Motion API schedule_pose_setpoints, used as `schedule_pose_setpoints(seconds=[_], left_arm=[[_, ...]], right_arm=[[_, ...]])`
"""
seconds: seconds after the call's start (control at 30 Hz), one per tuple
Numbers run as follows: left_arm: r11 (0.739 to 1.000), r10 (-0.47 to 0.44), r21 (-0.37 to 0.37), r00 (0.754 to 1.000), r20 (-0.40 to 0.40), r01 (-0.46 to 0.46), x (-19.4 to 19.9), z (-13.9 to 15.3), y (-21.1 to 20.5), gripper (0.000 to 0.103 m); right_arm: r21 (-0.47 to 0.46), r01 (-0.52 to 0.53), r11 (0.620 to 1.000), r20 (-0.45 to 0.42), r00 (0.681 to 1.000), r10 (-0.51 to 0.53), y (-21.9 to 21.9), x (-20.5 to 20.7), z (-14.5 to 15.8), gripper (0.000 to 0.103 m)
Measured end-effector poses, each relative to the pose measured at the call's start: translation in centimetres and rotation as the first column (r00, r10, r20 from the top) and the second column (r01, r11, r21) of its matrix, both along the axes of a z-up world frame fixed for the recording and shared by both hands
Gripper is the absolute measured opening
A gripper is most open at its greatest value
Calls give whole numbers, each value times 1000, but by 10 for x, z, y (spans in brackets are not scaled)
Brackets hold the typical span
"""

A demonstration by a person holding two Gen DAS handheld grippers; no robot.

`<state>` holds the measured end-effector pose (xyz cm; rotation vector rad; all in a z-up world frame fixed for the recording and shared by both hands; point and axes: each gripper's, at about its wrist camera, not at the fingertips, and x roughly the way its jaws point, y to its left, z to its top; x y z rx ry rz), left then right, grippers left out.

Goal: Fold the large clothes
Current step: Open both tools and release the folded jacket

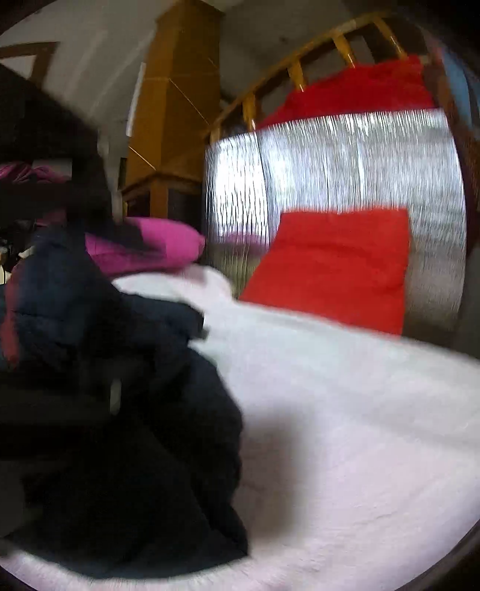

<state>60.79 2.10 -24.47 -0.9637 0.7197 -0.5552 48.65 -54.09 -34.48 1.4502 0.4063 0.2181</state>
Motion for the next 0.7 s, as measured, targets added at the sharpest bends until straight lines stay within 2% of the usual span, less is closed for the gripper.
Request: schedule_pose_setpoints(seconds=[0.03, 0.07, 0.1, 0.17, 0.23, 0.33, 0.4, 0.47, 0.53, 0.6, 0.7], left_arm=[[998, 55, 12, 998, 32, -55, -13, 10, 10, 90], [994, 92, 48, 995, 48, -94, -26, 18, 17, 90], [989, 111, 94, 993, 46, -115, -40, 24, 23, 90], [976, 147, 157, 989, 18, -148, -69, 22, 28, 90], [959, 168, 236, 986, -20, -159, -92, 12, 23, 90], [934, 186, 332, 974, -129, -135, -119, -20, 16, 90], [911, 207, 395, 959, -194, -116, -122, -41, 9, 90], [872, 221, 483, 945, -240, -82, -120, -56, 2, 90], [866, 210, 498, 941, -265, -53, -117, -61, -5, 90], [862, 205, 504, 946, -250, -54, -118, -59, -7, 90], [833, 187, 552, 960, -210, -41, -120, -49, -18, 90]], right_arm=[[-21, 59, 998, 48, 997, -57, -5, -19, 12, 98], [-41, 92, 995, 71, 994, -89, -8, -31, 21, 103], [-84, 107, 991, 68, 993, -101, -7, -40, 33, 103], [-222, 63, 973, 4, 998, -64, 2, -59, 51, 103], [-324, 13, 946, -67, 997, -36, 15, -76, 57, 103], [-401, -47, 915, -164, 986, -21, 35, -102, 49, 103], [-417, -70, 906, -205, 979, -19, 43, -113, 41, 103], [-418, -89, 904, -237, 971, -14, 53, -117, 26, 103], [-426, -99, 899, -284, 958, -29, 49, -126, 18, 103], [-409, -85, 909, -279, 960, -36, 46, -137, 19, 102], [-396, -56, 916, -224, 974, -37, 50, -155, 31, 102]])
